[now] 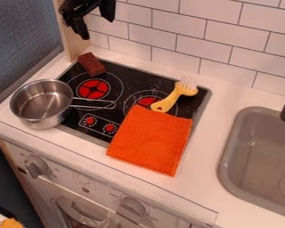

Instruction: Place the handle of the yellow brush in the middle of the left burner

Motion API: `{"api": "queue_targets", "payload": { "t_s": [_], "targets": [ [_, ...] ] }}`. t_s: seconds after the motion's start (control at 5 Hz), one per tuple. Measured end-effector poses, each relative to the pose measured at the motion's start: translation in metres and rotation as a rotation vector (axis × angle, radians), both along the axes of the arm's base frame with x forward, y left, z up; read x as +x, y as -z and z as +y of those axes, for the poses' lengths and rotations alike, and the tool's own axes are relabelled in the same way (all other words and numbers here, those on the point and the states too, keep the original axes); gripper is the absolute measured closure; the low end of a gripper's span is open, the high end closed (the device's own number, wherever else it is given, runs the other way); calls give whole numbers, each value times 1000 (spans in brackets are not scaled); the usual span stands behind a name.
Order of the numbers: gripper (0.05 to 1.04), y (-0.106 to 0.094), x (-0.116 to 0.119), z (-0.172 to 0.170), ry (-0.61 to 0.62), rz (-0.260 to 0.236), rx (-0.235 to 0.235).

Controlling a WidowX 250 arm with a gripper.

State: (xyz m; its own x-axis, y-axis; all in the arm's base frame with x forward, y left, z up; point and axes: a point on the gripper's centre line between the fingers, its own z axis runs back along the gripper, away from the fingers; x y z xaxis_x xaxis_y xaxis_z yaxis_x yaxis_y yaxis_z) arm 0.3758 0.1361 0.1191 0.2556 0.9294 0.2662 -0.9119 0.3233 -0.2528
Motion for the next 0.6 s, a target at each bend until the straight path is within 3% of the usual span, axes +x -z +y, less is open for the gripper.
{"api": "queue_targets", "payload": {
  "t_s": [0.2, 0.4, 0.6],
  "targets": [
    [84, 12, 0, -2, 1, 33, -13],
    [84, 15, 12, -48, 114, 68, -25],
    [84, 24, 17, -91, 268, 151, 12]
  ]
}}
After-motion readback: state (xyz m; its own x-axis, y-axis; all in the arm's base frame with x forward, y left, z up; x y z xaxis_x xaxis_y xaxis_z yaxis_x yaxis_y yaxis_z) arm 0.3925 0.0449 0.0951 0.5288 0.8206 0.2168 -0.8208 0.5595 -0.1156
